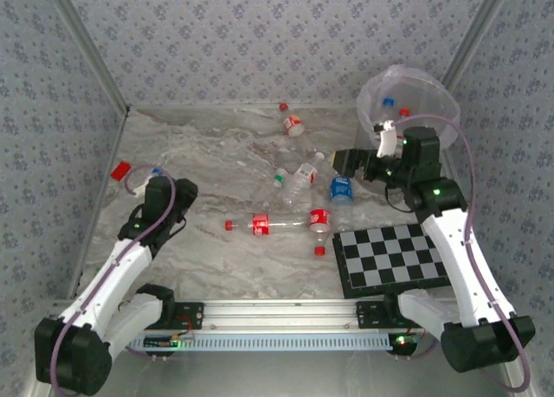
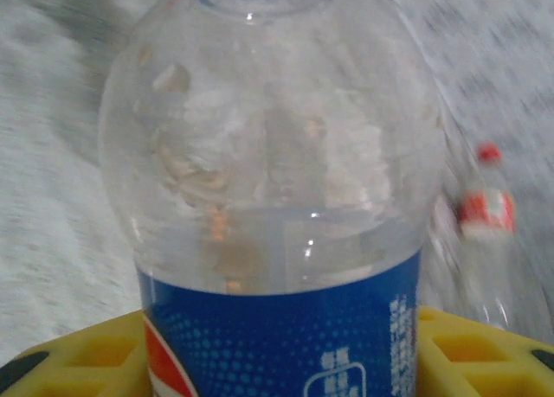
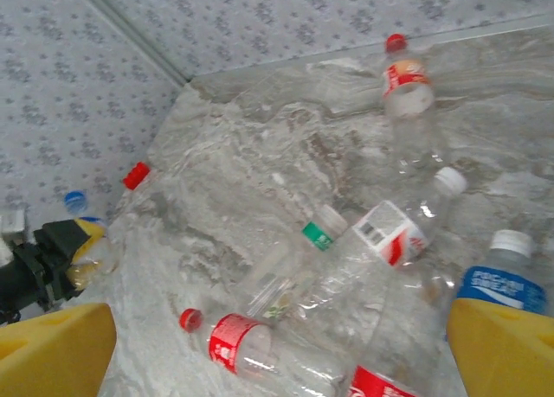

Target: Put the plastic bottles in the bin

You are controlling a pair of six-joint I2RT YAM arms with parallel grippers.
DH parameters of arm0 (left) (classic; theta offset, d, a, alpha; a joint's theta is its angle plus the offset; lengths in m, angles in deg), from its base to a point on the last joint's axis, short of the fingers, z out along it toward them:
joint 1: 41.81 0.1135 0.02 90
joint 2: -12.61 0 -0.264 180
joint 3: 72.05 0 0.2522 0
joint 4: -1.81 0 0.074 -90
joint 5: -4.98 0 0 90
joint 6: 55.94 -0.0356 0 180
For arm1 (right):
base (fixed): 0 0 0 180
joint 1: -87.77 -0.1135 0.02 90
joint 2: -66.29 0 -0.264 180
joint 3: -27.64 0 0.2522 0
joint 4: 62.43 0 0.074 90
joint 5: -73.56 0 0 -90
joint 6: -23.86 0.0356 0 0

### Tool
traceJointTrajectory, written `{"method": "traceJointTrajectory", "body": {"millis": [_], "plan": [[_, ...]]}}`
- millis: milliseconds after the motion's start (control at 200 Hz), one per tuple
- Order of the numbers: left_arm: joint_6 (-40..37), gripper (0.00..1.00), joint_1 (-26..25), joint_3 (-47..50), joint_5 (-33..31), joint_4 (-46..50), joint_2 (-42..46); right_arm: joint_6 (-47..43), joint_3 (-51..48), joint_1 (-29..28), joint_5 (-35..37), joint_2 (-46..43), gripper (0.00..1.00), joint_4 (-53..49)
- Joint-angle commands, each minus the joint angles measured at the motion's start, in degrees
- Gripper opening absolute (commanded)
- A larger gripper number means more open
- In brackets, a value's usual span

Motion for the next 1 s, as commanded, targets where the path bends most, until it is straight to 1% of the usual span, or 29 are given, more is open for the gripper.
{"method": "traceJointTrajectory", "body": {"millis": [0,40,110,165,205,230,270,340,400,465,545,615,745,860,995], "plan": [[-14.8,0.42,-4.1,-1.7,12.7,-4.4,0.4,0.3,-0.9,-3.0,-1.5,-1.3,1.0,7.3],[-19.0,0.41,-6.6,-2.9,14.1,-4.6,0.1,0.9,-0.3,-3.7,-2.2,-0.5,1.0,7.2],[-24.3,0.37,-11.3,-4.2,15.2,-6.4,-0.8,1.9,0.9,-4.8,-5.9,2.0,1.0,7.0],[-25.7,0.33,-14.6,-4.5,16.4,-9.2,-2.0,3.1,1.9,-6.0,-8.4,4.3,0.99,7.0],[-25.9,0.32,-16.5,-4.6,17.5,-11.3,-3.1,4.5,2.4,-6.9,-9.6,6.1,0.98,7.2],[-25.9,0.29,-17.7,-4.6,18.0,-12.7,-3.8,5.3,2.8,-7.4,-10.4,7.1,0.97,7.5],[-26.1,0.27,-19.3,-4.6,18.9,-15.2,-4.9,6.9,2.9,-8.2,-11.5,8.7,0.94,8.5],[-27.6,0.24,-21.8,-5.0,19.9,-18.6,-6.7,8.9,3.0,-9.7,-13.9,11.4,0.82,10.5],[-29.4,0.23,-23.9,-6.3,20.6,-19.7,-8.4,8.6,3.9,-11.3,-15.0,13.3,0.79,10.3],[-31.7,0.23,-26.1,-8.0,21.6,-19.3,-10.1,8.2,4.0,-12.7,-14.6,14.5,0.78,10.4],[-33.6,0.23,-28.0,-9.1,21.9,-19.9,-11.7,8.5,4.0,-14.0,-14.7,15.6,0.8,11.3],[-33.7,0.23,-28.8,-9.6,22.0,-21.1,-12.7,8.8,4.0,-15.4,-14.9,16.5,0.85,11.8],[-33.8,0.23,-29.6,-10.3,21.9,-23.0,-14.0,6.3,7.0,-16.1,-12.3,18.0,0.92,7.8],[-34.3,0.23,-30.4,-11.5,22.1,-23.4,-15.5,6.8,6.7,-16.6,-13.4,19.1,0.92,8.9],[-34.6,0.23,-31.4,-12.3,21.5,-25.0,-16.9,7.2,6.4,-17.5,-14.1,20.2,0.87,9.1]]}}
